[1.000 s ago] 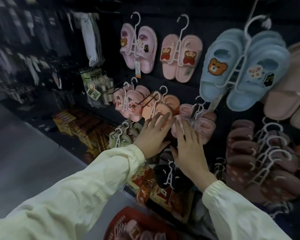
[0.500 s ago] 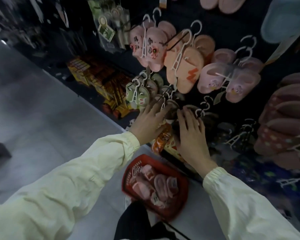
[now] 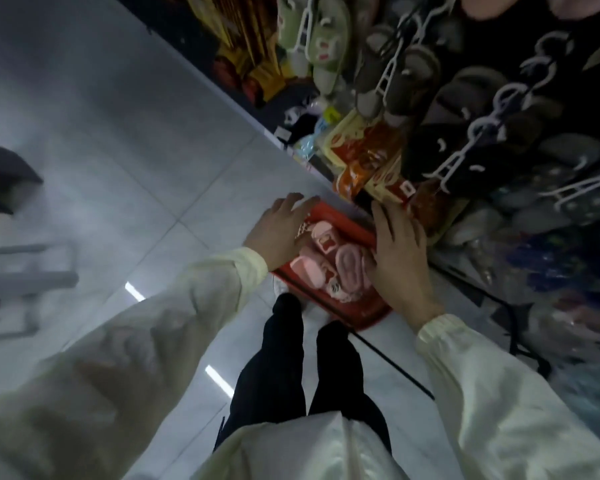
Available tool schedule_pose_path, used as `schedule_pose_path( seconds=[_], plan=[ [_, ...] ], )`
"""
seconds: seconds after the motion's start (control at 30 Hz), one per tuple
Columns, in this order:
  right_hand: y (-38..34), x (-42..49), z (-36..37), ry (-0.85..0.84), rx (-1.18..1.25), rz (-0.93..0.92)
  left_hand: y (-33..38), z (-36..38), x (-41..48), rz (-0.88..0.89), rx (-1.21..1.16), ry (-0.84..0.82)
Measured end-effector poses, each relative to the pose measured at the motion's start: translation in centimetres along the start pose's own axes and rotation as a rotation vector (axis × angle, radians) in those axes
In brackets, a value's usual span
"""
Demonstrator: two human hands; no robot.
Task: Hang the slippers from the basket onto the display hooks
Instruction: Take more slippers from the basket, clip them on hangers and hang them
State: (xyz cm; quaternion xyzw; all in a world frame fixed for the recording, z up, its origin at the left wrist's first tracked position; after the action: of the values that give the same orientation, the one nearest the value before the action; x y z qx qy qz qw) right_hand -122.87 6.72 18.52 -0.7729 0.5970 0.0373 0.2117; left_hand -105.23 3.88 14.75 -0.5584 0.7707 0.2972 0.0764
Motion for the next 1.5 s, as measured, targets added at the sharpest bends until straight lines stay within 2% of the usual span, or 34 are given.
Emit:
schedule_pose_path(
  seconds=[0.17,0.37,0.47,0.67,0.8,0.97,1.1,1.27,1.4,1.5],
  plan=[
    [1.2,0.6,9.5,-0.112,0.018,0.047,-7.2,11.2,0.2,-0.140,-0.071,-0.225],
    [3.5,2.0,21.0,-0.283,0.107,0.060,-16.3,25.2,0.1,-0.401,-0.101,-0.586],
    [4.7,3.5,25.5,-0.335,0.118,0.082,-18.4,29.5,1.7,-0.441,-0.116,-0.663],
    [7.8,7.7,33.4,-0.451,0.112,0.151,-20.4,33.9,8.2,-0.366,-0.162,-0.599],
    [9.6,10.1,38.5,-0.538,0.080,0.190,-22.1,37.7,11.5,-0.352,-0.202,-0.616],
    [10.8,11.8,42.4,-0.577,0.091,0.238,-22.4,42.1,14.1,-0.249,0.024,-0.764],
    [11.0,13.2,44.8,-0.603,0.097,0.203,-23.4,44.2,16.2,-0.226,0.154,-0.792],
    [10.8,17.3,48.8,-0.674,0.071,0.130,-23.7,46.0,18.2,-0.253,0.041,-0.766],
    [10.9,20.7,51.6,-0.664,0.137,0.102,-24.5,47.1,18.1,-0.306,-0.114,-0.654],
    [10.5,22.5,53.5,-0.647,0.160,0.020,-24.5,46.8,17.9,-0.290,-0.133,-0.592]
  ],
)
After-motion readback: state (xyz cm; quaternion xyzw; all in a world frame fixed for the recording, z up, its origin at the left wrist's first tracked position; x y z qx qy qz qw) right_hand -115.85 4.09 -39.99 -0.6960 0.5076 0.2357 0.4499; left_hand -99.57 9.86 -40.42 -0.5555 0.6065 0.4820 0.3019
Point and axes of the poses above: each hand's wrist, its own x-axis towards the middle knuckle, its own z-axis out of the palm, y = z × x, the point moved 10 cm from there along x, towards the middle knuckle, and after that the axes turned 12 degrees about -y, right-handed, at the moved point
